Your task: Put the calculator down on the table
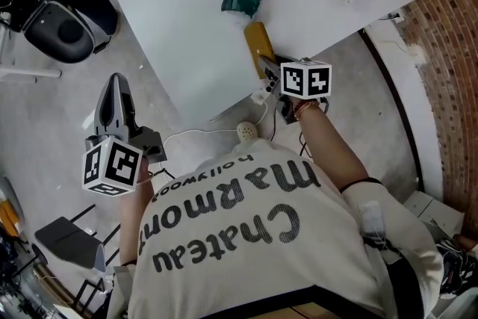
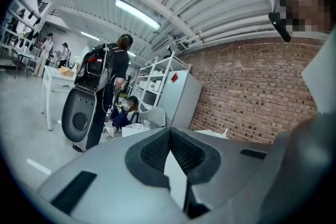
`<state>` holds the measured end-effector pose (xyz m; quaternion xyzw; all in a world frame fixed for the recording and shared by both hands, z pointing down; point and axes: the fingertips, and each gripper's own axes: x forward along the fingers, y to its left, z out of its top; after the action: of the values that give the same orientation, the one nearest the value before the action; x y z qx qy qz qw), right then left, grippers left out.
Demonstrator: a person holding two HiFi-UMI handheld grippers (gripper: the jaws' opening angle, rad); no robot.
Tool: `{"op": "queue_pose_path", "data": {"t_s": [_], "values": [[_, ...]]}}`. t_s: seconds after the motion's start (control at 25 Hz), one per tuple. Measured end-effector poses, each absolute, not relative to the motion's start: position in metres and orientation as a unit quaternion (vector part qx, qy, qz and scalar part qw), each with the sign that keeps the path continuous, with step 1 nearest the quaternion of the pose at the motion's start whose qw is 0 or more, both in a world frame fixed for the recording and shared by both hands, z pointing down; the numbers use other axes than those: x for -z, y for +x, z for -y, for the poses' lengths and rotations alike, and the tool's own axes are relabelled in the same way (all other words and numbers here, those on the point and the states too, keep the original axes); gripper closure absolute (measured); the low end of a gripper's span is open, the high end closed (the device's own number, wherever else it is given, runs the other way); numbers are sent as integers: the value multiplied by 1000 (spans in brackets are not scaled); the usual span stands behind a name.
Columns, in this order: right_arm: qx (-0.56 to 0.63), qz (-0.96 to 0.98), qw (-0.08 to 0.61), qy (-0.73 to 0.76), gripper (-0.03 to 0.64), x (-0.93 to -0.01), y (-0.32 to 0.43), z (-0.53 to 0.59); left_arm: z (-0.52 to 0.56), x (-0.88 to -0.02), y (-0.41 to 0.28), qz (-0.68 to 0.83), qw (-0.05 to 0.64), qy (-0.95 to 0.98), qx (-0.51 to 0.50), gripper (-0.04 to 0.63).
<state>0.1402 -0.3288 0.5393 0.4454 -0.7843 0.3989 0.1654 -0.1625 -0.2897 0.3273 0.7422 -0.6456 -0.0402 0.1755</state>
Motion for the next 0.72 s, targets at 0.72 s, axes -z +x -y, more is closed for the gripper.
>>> {"op": "queue_pose_path", "data": {"t_s": [0.72], "values": [[-424, 790, 190, 400, 526, -553, 124, 323, 295, -326, -165, 648, 174, 741, 37, 592]]}}
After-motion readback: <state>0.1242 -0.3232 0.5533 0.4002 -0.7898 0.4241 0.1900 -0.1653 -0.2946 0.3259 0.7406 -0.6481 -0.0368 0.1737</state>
